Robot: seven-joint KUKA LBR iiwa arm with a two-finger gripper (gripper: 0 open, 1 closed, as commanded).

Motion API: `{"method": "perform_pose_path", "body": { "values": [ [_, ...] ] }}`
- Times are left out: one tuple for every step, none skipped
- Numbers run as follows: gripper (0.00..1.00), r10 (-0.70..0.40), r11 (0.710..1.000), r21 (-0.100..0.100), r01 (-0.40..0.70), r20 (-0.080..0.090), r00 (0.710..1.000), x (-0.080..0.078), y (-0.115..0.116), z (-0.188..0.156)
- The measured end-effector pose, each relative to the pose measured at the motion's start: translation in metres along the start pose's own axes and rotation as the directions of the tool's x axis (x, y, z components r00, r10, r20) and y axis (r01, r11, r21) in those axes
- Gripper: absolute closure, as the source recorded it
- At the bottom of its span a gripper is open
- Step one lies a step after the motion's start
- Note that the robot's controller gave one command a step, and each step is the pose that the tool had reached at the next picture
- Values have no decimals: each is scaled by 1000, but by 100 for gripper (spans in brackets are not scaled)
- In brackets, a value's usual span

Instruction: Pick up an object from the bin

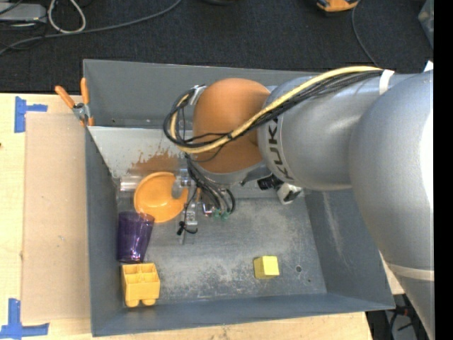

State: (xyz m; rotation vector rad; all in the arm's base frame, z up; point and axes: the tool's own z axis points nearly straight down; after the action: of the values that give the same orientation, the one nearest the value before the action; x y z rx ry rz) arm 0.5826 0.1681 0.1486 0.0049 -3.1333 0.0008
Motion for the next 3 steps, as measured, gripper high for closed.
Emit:
{"method": "perform_pose_path", "body": {
  "values": [
    [0, 5, 1000, -1, -5, 7, 1000, -2, -1, -5],
    [0, -67, 998, -1, 67, 7, 998, -34, 18, 79],
    [0, -150, 989, -2, 150, 20, 989, -35, 20, 1]
  ]
}}
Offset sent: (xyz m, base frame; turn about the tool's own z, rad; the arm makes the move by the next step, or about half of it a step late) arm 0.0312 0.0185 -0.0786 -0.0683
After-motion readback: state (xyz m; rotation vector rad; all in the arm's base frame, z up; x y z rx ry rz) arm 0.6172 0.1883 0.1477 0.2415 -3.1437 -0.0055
